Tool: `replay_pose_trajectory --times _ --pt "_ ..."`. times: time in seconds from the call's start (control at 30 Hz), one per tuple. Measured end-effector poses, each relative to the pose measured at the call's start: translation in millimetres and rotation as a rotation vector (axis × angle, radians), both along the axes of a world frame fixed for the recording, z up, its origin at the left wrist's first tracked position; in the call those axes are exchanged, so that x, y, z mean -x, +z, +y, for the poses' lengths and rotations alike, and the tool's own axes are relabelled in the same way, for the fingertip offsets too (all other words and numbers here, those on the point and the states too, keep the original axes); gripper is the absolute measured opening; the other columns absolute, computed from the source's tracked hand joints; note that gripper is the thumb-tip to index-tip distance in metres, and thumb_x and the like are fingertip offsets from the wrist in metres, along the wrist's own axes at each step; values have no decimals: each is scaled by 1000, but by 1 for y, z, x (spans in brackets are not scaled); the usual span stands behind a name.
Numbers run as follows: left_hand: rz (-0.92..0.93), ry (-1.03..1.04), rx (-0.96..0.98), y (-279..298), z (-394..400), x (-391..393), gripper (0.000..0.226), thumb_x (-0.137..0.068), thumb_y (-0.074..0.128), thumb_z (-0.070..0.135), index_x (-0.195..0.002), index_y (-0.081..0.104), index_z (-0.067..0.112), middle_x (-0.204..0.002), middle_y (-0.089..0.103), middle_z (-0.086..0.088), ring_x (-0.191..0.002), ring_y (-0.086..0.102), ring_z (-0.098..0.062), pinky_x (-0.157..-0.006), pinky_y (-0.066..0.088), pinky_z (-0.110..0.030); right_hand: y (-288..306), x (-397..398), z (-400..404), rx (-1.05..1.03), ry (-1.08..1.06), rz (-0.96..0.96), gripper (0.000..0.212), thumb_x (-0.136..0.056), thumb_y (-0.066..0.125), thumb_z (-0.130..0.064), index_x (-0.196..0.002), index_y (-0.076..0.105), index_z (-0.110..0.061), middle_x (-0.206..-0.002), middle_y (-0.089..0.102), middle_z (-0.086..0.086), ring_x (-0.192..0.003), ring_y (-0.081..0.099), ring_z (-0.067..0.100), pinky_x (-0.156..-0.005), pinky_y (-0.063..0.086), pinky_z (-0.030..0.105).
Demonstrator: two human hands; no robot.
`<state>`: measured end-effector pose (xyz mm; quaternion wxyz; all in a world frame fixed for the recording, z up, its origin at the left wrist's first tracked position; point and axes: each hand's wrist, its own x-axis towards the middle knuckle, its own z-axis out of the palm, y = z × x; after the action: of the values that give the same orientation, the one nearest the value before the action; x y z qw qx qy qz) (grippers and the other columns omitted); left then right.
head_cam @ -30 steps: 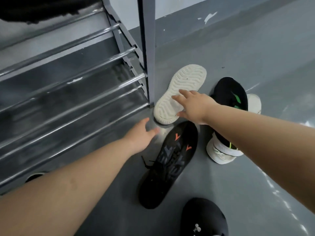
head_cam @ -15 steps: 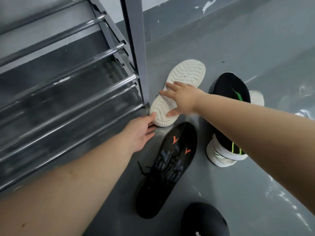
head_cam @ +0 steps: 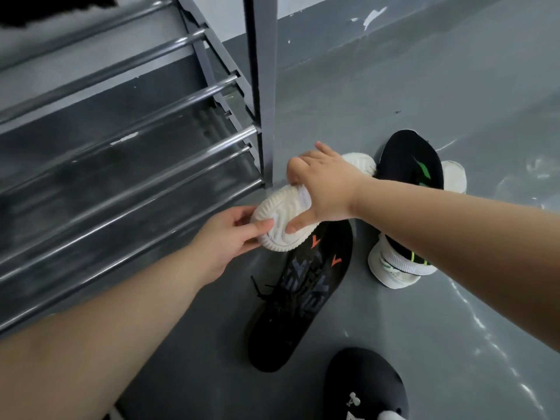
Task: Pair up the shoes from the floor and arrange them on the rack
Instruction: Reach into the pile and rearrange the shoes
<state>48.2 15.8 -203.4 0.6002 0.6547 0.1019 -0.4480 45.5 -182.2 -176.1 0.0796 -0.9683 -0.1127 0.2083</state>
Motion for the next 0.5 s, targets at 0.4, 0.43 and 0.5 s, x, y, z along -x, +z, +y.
replay_pose_trajectory --times 0.4,0.43,0.5 --pt "-779 -191 -309 65 97 74 45 -66 82 19 -101 58 33 -101 51 13 -92 58 0 -82 48 -9 33 67 77 -270 39 -179 71 -62 75 -63 -106 62 -8 -104 56 10 -96 53 29 -87 41 35" --pt "-828 -202 -339 65 109 83 45 -66 82 21 -101 57 34 -100 49 16 -92 57 1 -85 49 -14 38 73 87 -285 64 -162 69 -64 75 -61 -107 62 -9 -107 56 10 -99 53 29 -88 40 35" --pt "-963 -231 -409 66 134 98 45 -65 83 25 -101 57 30 -96 46 18 -88 54 0 -85 48 -22 41 82 109 -282 92 -111 64 -70 73 -56 -113 59 -10 -112 55 8 -104 53 27 -89 40 34"
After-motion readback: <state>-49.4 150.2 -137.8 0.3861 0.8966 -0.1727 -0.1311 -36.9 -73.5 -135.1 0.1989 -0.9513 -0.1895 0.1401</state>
